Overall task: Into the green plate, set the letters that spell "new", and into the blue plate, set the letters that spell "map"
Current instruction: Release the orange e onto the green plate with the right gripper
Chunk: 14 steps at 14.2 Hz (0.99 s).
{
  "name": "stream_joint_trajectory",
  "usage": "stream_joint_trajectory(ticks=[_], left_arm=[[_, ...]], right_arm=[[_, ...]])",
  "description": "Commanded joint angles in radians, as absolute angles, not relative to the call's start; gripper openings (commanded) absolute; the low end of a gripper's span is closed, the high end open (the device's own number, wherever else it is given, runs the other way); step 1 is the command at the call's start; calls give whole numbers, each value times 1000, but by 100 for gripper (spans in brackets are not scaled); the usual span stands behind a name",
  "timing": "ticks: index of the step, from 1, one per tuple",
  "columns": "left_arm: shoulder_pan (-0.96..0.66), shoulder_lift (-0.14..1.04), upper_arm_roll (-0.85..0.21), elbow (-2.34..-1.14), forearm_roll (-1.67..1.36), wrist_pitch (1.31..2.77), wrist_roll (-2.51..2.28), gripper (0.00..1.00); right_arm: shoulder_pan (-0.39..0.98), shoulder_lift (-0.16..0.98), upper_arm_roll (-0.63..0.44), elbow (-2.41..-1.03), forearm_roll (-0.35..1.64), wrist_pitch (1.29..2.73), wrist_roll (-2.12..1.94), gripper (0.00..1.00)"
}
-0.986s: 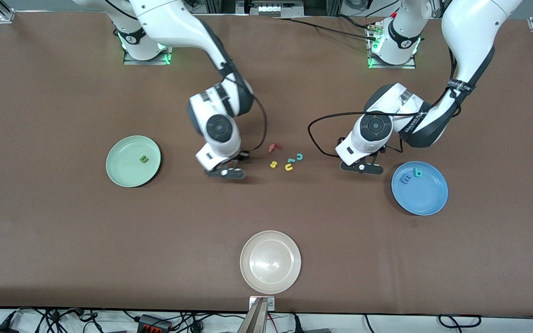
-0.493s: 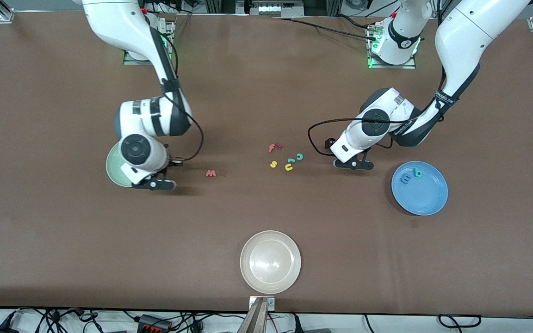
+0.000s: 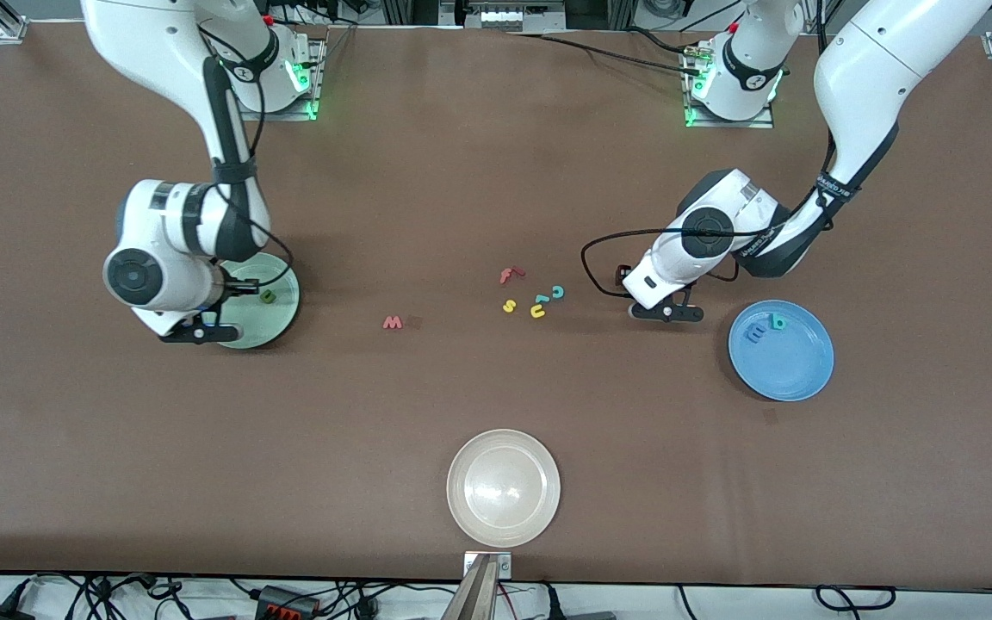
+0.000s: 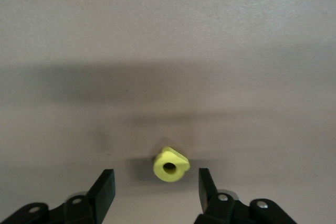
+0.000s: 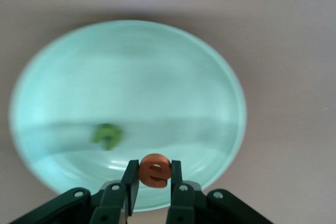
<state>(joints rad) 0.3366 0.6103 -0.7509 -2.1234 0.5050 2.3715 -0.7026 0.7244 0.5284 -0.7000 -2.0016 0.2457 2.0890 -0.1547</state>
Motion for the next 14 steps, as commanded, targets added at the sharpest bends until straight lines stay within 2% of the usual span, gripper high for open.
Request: stream_joint_trajectory(ticks=[1,4,5,7,8,9,10,12,14], left_arm=[[344,655,-749,-2118,552,2427,-723,67],[330,667,-749,-2118,554,2430,-765,63],[325,667,-749,-2118,554,2430,-768,54],[328,663,-749,-2118,554,2425,-765,29],[328,661,-749,-2120,555,2419,-764,21],[331,658,-749,-2120,555,2416,-762,14],[333,655,-750,-2118,555,2405,-759,10],[340,618,-759,-2108,555,2361,-755,9],[341,577,-768,-2039,555,2224,-694,9]], right_arm=[[706,547,-683,-2017,273,2141,-193,4],[721,581,-678,-2014,337,2181,-195,4],[718,584,-660,-2016,339,2192,-195,6],[704,589,-655,-2014,339,2195,-196,11],[704,592,-655,-2014,339,2195,-196,40],[706,592,-655,-2010,341,2194,-186,99],[707,585,-657,-1999,341,2184,-180,100],[712,542,-658,-1955,342,2163,-172,100],[726,541,-654,-1890,379,2166,-157,100]])
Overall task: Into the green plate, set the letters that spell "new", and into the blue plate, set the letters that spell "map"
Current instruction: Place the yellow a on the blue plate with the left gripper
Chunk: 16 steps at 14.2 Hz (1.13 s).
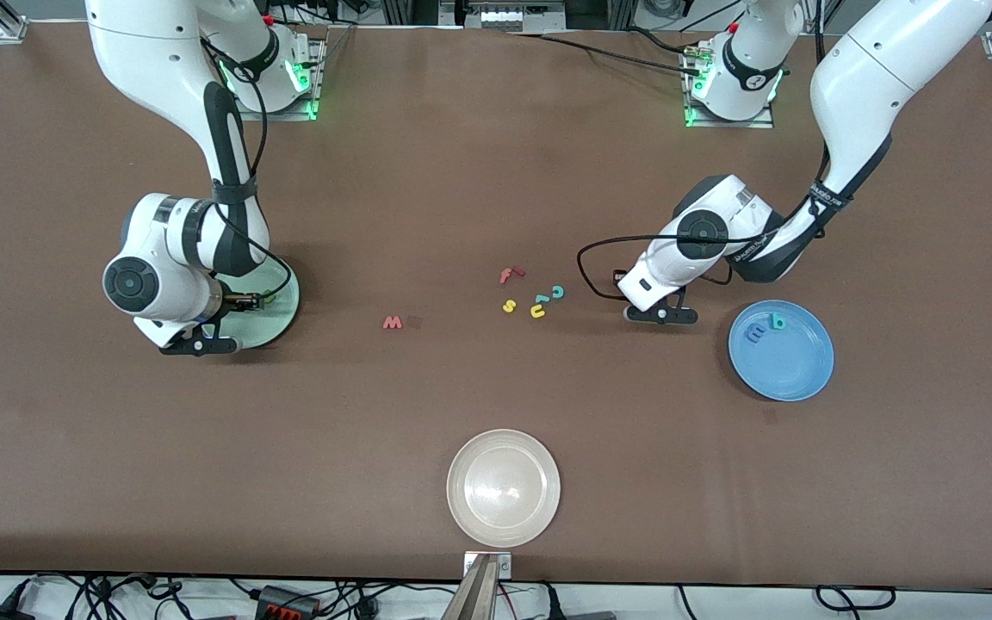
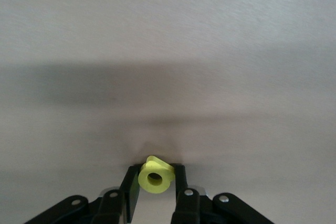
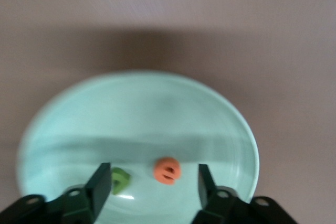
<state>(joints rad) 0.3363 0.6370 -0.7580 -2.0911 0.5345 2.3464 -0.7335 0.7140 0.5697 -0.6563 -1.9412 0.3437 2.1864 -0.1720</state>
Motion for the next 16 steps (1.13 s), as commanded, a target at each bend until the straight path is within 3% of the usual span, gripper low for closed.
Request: stream_joint_trajectory(ticks=[1,5,9,11,12,13,14,16], left_arm=[[342,563,-769,-1987,555,2130,-633,9],[406,558,-758,-1850,554,1953,-326,10],[514,639,-706,-1737,595,1970,3,10],[541,672,-686,-1742,626,2028,63,13],[566,687,-686,-1753,626,2052,69,20],[580,704,-687,-1753,626,2057,71,47],[584,715,-687,-1756,624,2056,72,99],[584,701,-696,-1755,624,2031,74,100]], right_arm=[[739,549,-653,-1856,399,2171,-152,100],[793,615,-647,-1743,408,2175,-152,100],[805,641,-577,-1715,488,2178,-153,100],[813,646,-543,-1720,489,2177,-146,100],[819,647,-532,-1726,491,2172,-143,100],[837,647,-528,-1739,494,2171,-97,100],[842,647,-528,-1746,492,2168,-40,100],[845,647,-528,-1746,486,2166,12,100]])
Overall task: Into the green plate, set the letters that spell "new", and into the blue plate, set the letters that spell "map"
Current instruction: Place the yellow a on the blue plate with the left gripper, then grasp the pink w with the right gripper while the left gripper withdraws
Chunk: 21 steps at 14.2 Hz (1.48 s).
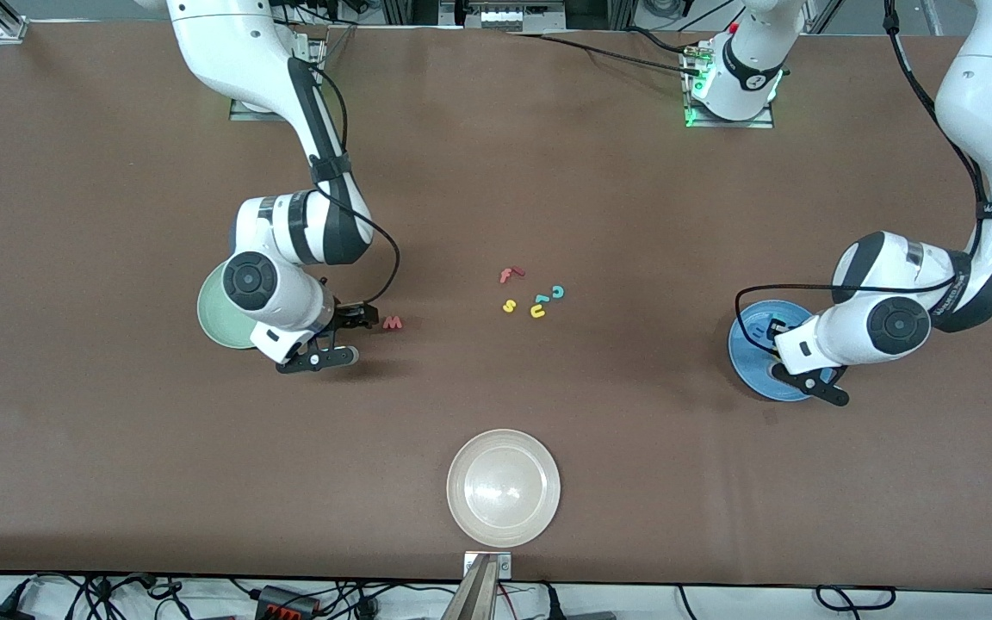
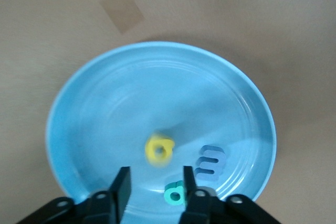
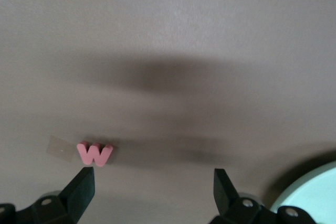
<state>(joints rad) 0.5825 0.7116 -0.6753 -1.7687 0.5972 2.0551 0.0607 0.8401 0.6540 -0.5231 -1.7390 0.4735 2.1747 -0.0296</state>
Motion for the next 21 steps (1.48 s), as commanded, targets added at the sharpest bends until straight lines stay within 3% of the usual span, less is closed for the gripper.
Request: stream_joint_trajectory(ticks=[1,4,10,15,16,18,21], left_arm=[[583,687,-707,-1743,623,1996,74,100],[583,635,-774,-1709,612,1907,60,100],[580,624,-902,-1389,548,1545,-72,100],[584,601,-1011,-1151,540,1315,-78,100],[577,541,-987,-1150,508,1321,-78,100],[505,451,-817,-1155,363,1322,-81,100],[259,261,-370,-1231,85,1354,-78,100]], right_arm=[[842,647,-526,-1746,479,2164,-39,100],[847,664,-525,-1766,485,2171,-337,100],[997,632,-532,-1856,480,2279,-603,100],[944,626,-534,-1864,482,2361,-1057,100],[936,629,-534,-1864,488,2368,-1142,100],[936,629,-534,-1862,488,2370,-1230,100],[948,646,-525,-1859,486,2417,-1296,100]])
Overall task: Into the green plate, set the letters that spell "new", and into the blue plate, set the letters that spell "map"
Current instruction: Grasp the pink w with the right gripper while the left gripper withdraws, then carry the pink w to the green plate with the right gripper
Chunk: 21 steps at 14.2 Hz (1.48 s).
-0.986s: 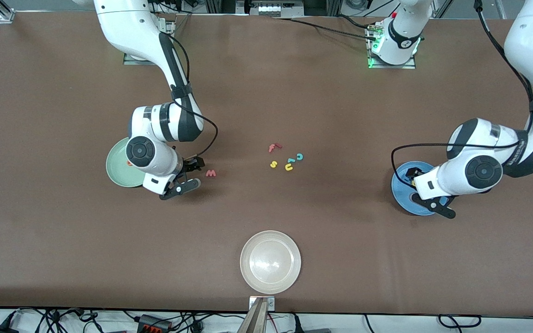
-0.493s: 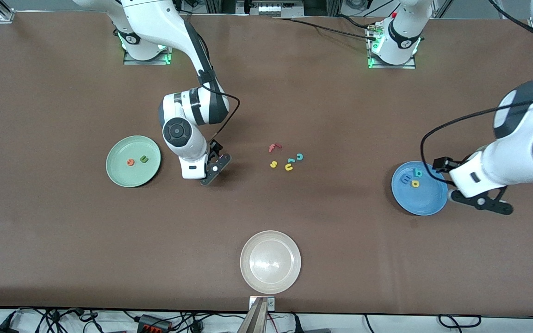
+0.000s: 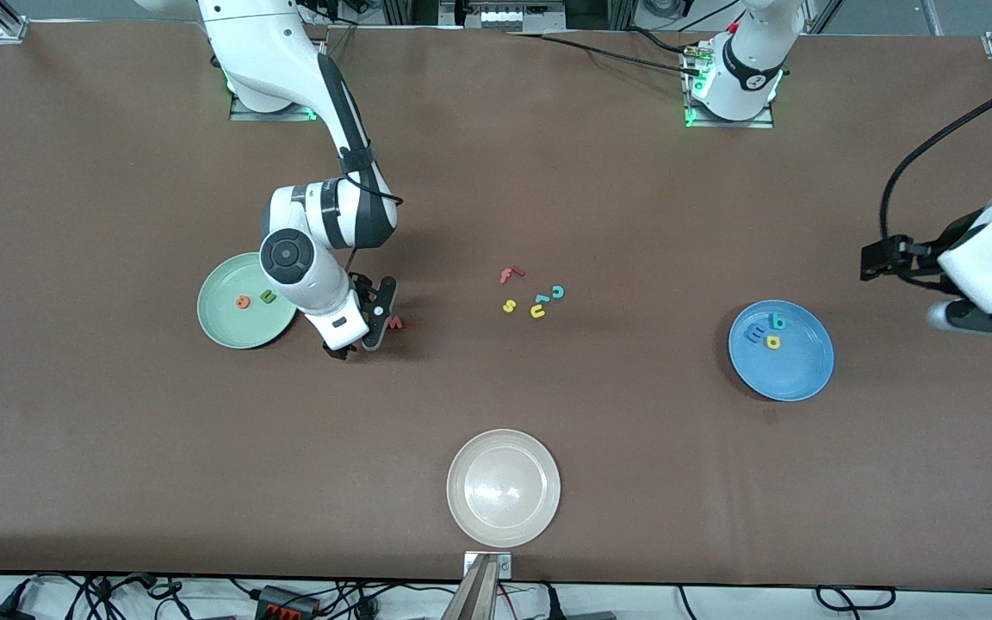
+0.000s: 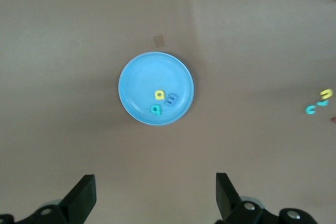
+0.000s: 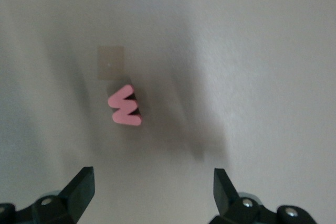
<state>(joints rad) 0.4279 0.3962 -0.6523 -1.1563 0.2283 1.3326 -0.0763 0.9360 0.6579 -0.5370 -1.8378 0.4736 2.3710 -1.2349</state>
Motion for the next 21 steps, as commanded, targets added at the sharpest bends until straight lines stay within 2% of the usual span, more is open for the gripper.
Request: stream_joint_trajectory(ticks=[1,2,4,6,11,15,17,19,21], left_arm=[[191,214,-241,-1283,-11,1391,-80,100],[129,146,-153,-1387,-56,1449,-71,100],[34,22,-54,-1599,-52,1619,-61,100],[-49,-35,7,-1719,-11,1715,1,100],[-41,-26,11,-1715,9,1706,64,100],[-44,-17,2,-1695,11,1686,63,100],[-51,-8,-2,-1681,11,1683,61,100],[-49,-5,0,-1671,12,1674,60,100],[-46,-5,-2,-1669,12,1661,61,100]], right_arm=[[946,647,-523,-1858,488,2431,-1319,100],[946,659,-522,-1855,489,2433,-1328,100],[945,664,-496,-1855,488,2451,-1342,100],[945,681,-488,-1855,489,2474,-1367,100],[945,706,-459,-1855,489,2519,-1382,100],[945,727,-449,-1855,491,2562,-1384,92],[948,727,-445,-1855,491,2559,-1391,76],[948,726,-445,-1855,491,2556,-1394,44],[950,726,-445,-1856,491,2554,-1394,16]])
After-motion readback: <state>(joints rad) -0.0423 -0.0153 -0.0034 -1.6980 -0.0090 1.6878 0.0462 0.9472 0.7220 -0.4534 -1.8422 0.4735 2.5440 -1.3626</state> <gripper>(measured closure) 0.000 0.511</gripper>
